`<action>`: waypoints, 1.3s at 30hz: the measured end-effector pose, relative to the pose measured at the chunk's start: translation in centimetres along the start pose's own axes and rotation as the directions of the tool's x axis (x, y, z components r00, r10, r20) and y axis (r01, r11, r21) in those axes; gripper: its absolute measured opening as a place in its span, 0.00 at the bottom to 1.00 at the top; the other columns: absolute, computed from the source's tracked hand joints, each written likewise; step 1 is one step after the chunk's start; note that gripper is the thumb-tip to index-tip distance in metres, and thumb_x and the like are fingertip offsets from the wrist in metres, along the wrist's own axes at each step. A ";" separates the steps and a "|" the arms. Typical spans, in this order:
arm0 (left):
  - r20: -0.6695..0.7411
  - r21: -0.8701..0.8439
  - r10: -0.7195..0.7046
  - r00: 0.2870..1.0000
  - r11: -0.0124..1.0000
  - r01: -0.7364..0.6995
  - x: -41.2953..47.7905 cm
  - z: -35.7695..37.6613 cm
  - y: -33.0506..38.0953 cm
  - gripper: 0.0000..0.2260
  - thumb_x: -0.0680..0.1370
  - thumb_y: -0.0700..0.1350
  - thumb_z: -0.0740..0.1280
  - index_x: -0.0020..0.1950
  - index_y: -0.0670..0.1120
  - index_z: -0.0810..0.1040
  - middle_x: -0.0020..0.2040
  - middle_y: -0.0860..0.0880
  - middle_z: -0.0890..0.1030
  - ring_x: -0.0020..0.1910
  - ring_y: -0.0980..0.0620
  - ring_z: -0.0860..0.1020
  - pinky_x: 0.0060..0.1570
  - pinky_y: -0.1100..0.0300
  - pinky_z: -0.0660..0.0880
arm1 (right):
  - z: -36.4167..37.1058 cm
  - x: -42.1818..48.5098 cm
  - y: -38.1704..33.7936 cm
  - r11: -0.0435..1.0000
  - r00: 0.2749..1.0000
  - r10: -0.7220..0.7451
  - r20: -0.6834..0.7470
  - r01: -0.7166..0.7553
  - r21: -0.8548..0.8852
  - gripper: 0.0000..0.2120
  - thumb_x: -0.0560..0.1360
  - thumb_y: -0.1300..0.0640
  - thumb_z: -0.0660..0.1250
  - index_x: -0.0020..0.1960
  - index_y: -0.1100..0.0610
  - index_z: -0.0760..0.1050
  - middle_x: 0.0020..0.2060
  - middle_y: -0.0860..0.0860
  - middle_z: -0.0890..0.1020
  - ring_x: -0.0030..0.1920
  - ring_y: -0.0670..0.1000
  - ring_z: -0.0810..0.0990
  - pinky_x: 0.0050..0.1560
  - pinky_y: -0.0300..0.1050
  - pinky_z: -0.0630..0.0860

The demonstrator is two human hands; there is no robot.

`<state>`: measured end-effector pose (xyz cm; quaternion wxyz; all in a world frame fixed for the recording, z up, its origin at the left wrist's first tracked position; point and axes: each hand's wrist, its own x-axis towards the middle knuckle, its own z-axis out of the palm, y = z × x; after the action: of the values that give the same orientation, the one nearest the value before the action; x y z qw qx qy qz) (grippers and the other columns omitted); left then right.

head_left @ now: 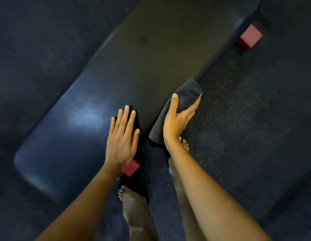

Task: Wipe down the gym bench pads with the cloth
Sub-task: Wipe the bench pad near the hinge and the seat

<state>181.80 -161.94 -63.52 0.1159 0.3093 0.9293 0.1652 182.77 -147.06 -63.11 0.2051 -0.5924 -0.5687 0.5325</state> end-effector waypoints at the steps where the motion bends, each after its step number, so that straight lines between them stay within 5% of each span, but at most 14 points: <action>1: -0.003 -0.003 -0.004 1.000 1.000 0.004 -0.8 -0.1 -0.6 0.23 0.82 0.48 0.52 0.76 0.41 0.57 0.76 0.44 0.55 0.76 0.48 0.50 0.75 0.54 0.44 | 0.1 -1.2 0.5 1.000 1.000 0.002 0.000 -0.002 0.001 0.36 0.78 0.49 0.65 0.78 0.50 0.50 0.74 0.55 0.60 0.71 0.53 0.65 0.55 0.28 0.61; 3: -0.014 -0.012 -0.013 1.000 1.000 0.013 -3.1 -0.4 -2.1 0.23 0.82 0.48 0.53 0.76 0.41 0.57 0.76 0.44 0.55 0.76 0.48 0.50 0.75 0.53 0.44 | 0.4 -4.2 1.8 1.000 1.000 -0.007 0.006 0.007 -0.004 0.35 0.78 0.49 0.65 0.78 0.50 0.50 0.74 0.56 0.60 0.71 0.54 0.65 0.55 0.30 0.62; 10: 0.011 -0.013 -0.034 0.999 0.999 0.034 -13.4 -2.0 -8.6 0.23 0.82 0.50 0.51 0.76 0.42 0.58 0.76 0.44 0.56 0.76 0.48 0.51 0.74 0.53 0.45 | 1.3 -13.8 6.2 0.998 0.998 -0.060 -0.025 0.059 -0.032 0.36 0.78 0.49 0.66 0.78 0.53 0.51 0.73 0.58 0.60 0.70 0.56 0.67 0.47 0.15 0.57; 16: -0.029 -0.048 -0.082 0.996 0.996 0.080 -19.5 -2.6 -13.1 0.23 0.82 0.49 0.52 0.75 0.42 0.60 0.76 0.44 0.57 0.76 0.48 0.52 0.74 0.55 0.45 | 1.9 -20.8 8.9 0.979 0.987 -0.156 -0.030 0.150 -0.135 0.36 0.78 0.50 0.67 0.78 0.55 0.51 0.74 0.58 0.60 0.69 0.52 0.64 0.54 0.19 0.56; 21: -0.074 -0.088 -0.127 0.989 0.989 0.120 -23.3 -2.6 -15.1 0.23 0.82 0.48 0.52 0.76 0.42 0.57 0.76 0.45 0.55 0.76 0.50 0.50 0.74 0.57 0.43 | 2.2 -26.3 11.0 0.915 0.963 -0.266 0.038 0.265 -0.305 0.36 0.77 0.45 0.64 0.77 0.59 0.54 0.74 0.63 0.59 0.71 0.61 0.63 0.65 0.41 0.59; 25: -0.089 -0.150 -0.186 0.979 0.974 0.171 -25.9 -2.1 -15.8 0.23 0.82 0.48 0.52 0.76 0.43 0.56 0.76 0.45 0.55 0.76 0.50 0.49 0.74 0.58 0.42 | 1.8 -29.7 13.2 0.734 0.857 -0.492 0.151 0.502 -0.457 0.33 0.77 0.46 0.63 0.74 0.64 0.61 0.72 0.70 0.60 0.70 0.66 0.62 0.72 0.34 0.42; 29: -0.110 -0.266 -0.295 0.949 0.929 0.258 -27.6 -1.4 -15.8 0.23 0.82 0.48 0.51 0.76 0.45 0.53 0.76 0.47 0.53 0.76 0.51 0.48 0.74 0.59 0.42 | 0.2 -30.9 15.4 0.401 0.673 -0.578 0.461 0.726 -0.558 0.29 0.78 0.44 0.60 0.75 0.55 0.60 0.74 0.66 0.59 0.72 0.69 0.58 0.75 0.51 0.43; 33: -0.105 -0.649 -0.588 0.802 0.651 0.393 -27.1 -1.9 -13.9 0.24 0.82 0.49 0.52 0.77 0.44 0.54 0.77 0.48 0.51 0.74 0.61 0.51 0.71 0.70 0.50 | 0.3 -29.8 14.2 0.045 0.441 -0.527 0.726 0.868 -0.495 0.29 0.78 0.39 0.56 0.76 0.48 0.58 0.75 0.58 0.61 0.73 0.69 0.58 0.68 0.70 0.55; 37: 0.178 -0.886 -0.858 0.482 0.074 0.457 -24.3 -2.9 -13.2 0.21 0.83 0.46 0.55 0.76 0.46 0.58 0.74 0.47 0.63 0.69 0.57 0.64 0.57 0.78 0.61 | 5.8 -28.5 10.1 -0.148 0.291 -0.459 0.840 0.907 -0.395 0.29 0.78 0.39 0.57 0.76 0.46 0.61 0.75 0.55 0.63 0.70 0.69 0.64 0.63 0.73 0.62; 39: 0.361 -0.905 -0.833 0.419 -0.204 0.374 -23.0 -2.9 -13.7 0.20 0.83 0.47 0.56 0.75 0.46 0.62 0.69 0.48 0.69 0.61 0.59 0.68 0.47 0.78 0.67 | 9.8 -28.4 7.9 -0.172 0.251 -0.402 0.880 0.924 -0.342 0.29 0.78 0.39 0.56 0.77 0.45 0.58 0.76 0.54 0.60 0.71 0.70 0.62 0.64 0.73 0.61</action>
<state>191.51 -187.08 -63.40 0.1550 -0.3822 0.6383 0.6500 184.00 -178.08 -61.98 -0.0325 -0.0083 -0.9981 0.0512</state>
